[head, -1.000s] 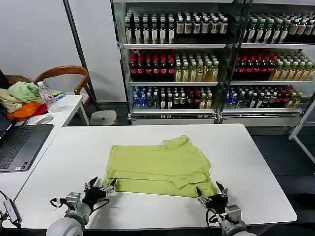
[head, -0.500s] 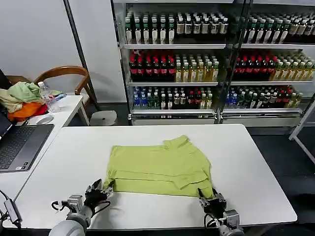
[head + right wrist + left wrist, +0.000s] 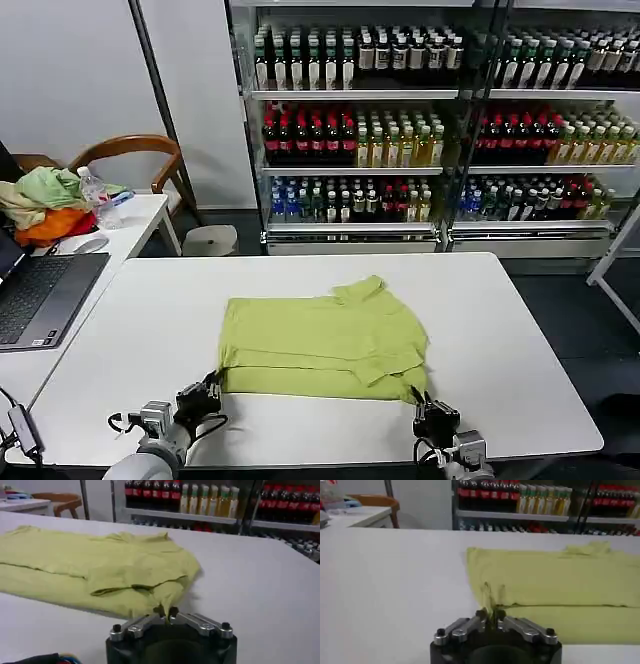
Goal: Fold and organize the clothes.
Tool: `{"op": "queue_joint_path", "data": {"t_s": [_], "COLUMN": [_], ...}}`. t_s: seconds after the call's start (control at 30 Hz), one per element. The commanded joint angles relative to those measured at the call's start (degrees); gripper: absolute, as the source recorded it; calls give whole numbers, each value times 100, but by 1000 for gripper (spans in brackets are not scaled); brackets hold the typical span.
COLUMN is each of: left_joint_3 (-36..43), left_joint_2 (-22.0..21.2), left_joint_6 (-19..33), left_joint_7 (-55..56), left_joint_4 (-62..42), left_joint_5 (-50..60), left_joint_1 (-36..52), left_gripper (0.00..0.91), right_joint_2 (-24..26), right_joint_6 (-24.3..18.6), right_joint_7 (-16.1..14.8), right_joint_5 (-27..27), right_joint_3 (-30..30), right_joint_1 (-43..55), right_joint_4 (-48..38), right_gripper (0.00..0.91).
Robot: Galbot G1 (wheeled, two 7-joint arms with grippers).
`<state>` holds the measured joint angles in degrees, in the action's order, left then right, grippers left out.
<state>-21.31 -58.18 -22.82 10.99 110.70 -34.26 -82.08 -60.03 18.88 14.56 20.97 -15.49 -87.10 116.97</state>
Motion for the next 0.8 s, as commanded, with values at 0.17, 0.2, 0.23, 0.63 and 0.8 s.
{"op": "queue_joint_path", "data": {"t_s": [0.17,0.2,0.23,0.63,0.8], "left_joint_3": [-97,-186,-235,-808,-846], "left_joint_2": [-2,8,13,-48,-84], "left_joint_6": [-96,-105,-101,25,50], "left_joint_7": [-66,-65,-65,-65,-34], "left_joint_4": [281,375,435,1041,1159], "left_joint_5": [273,277,286,427,472], "left_joint_1": [-418,-530,-605,-1523,-1703], "left_gripper": [40,40,40,40,40], "right_joint_2": [47,72,99,206,157], "right_joint_6": [-5,0,0,-189,-216], "right_joint_7": [1,4,4,-60,-37], "right_joint_5": [-22,-18,-21,-449,-574], "right_joint_3": [-60,-124,-174,-426,-390], "right_joint_1": [-212,-345,-455,-1379,-1572], "right_joint_4": [224,340,425,799,895], "right_gripper": [0,0,0,0,0]}}
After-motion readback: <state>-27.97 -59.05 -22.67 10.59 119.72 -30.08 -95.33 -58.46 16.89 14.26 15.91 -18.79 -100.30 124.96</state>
